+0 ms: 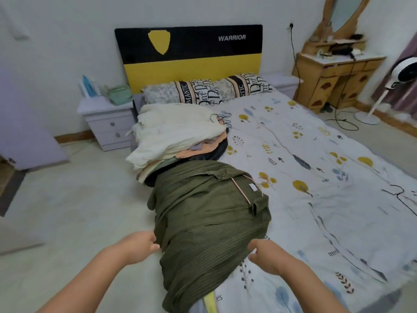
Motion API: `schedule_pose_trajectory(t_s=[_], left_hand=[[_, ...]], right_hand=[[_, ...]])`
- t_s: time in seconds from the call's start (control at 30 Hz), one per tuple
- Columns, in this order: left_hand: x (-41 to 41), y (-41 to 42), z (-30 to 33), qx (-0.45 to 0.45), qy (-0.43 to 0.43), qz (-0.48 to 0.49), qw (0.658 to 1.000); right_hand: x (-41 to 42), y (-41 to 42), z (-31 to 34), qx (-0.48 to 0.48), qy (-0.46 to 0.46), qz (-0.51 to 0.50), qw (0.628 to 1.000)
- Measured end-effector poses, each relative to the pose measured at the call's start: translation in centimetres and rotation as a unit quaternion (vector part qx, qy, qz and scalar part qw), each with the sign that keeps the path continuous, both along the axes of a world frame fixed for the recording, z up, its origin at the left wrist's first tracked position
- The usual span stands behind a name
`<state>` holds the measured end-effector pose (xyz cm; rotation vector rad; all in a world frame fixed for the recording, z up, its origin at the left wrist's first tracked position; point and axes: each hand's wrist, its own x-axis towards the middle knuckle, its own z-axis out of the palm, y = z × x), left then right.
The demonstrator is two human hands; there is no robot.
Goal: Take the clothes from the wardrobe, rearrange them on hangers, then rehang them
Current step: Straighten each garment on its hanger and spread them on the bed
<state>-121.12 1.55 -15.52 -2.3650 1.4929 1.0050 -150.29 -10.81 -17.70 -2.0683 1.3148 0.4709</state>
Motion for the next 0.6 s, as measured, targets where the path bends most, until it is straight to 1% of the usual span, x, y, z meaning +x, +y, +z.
schedule_pose_trajectory(t_s=[0.07,0.17,0.3,0.47,0.6], left_hand=[[-0.6,2.1,-0.3,-0.014,0.038,0.025,0.999],[-1.0,4.4,-0.9,0.000,0.089,0.032,0.996],[1.0,5.4,-0.8,-0.007,0.102,0.043,0.994],[7.2,4.7,-1.4,-0.026,0.115,0.050,0.992],[14.7,4.4,-2.8,-0.020,0.140,0.059,0.988]], right_hand=[[0.1,0.6,-0.1,-0.005,-0.002,-0.003,1.000],[0.8,1.6,-0.4,-0.002,0.009,0.004,1.000],[3.0,2.8,-0.9,0.024,0.025,0.009,0.999],[8.0,2.5,-1.4,0.024,0.057,-0.006,0.998],[15.6,2.8,-2.4,0.001,0.066,-0.015,0.998]])
